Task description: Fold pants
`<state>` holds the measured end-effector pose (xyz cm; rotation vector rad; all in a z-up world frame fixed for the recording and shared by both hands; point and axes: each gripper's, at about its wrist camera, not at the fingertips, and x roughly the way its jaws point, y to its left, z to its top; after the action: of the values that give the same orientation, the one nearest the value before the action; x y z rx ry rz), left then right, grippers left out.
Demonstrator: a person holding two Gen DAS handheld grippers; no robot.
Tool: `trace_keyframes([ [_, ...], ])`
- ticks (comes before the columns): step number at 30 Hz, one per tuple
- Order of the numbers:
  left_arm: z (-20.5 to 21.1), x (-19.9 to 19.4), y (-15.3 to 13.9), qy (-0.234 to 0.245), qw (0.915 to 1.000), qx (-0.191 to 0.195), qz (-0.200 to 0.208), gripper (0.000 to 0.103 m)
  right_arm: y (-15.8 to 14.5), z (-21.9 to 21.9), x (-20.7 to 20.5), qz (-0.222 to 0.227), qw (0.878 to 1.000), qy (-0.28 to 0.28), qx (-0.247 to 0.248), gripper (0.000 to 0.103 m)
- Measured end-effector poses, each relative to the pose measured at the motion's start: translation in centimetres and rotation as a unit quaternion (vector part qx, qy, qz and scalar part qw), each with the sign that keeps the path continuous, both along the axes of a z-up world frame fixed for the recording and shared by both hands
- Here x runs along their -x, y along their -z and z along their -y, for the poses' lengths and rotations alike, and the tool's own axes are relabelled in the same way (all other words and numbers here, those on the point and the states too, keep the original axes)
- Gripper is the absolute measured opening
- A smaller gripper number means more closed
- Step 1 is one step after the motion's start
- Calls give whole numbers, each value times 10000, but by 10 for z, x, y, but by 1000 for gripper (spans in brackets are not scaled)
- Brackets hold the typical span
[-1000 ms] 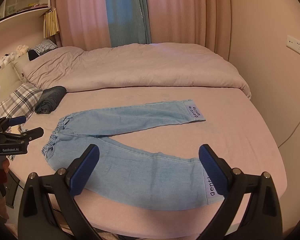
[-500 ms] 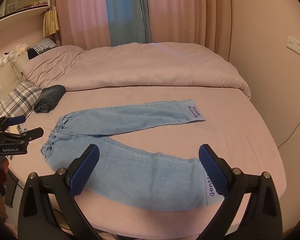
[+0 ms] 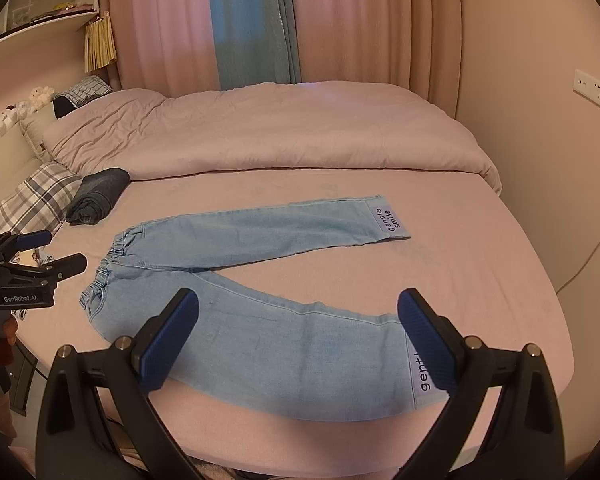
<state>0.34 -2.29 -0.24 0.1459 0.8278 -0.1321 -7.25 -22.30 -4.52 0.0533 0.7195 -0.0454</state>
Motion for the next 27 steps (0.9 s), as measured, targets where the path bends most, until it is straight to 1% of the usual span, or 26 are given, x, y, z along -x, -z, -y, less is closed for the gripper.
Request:
trace_keyframes([
  [16,3,-1,0,-15,10000,9,19,103,0,-1,0,5,10000,-11,21,101],
  [20,3,-1,1,-13,10000,74,12,103,0,-2,0,15,10000,-39,28,101],
  [22,-7,-3,5,-14,9997,250,-25,103,3,-4,0,-4,9999,-131,10,101],
  [24,-25,-7,15,-184,9983,544,-106,103,13,-12,-3,-65,9993,-367,-49,101],
  [25,-40,-10,24,-336,9963,772,-164,103,20,-17,-6,-133,9985,-521,-92,101],
  [26,-55,-13,33,-524,9939,940,-245,103,35,-27,-11,-295,9962,-813,-140,101],
  [27,-75,-18,50,-843,9899,1076,-386,103,46,-35,-14,-416,9938,-1021,-145,101],
])
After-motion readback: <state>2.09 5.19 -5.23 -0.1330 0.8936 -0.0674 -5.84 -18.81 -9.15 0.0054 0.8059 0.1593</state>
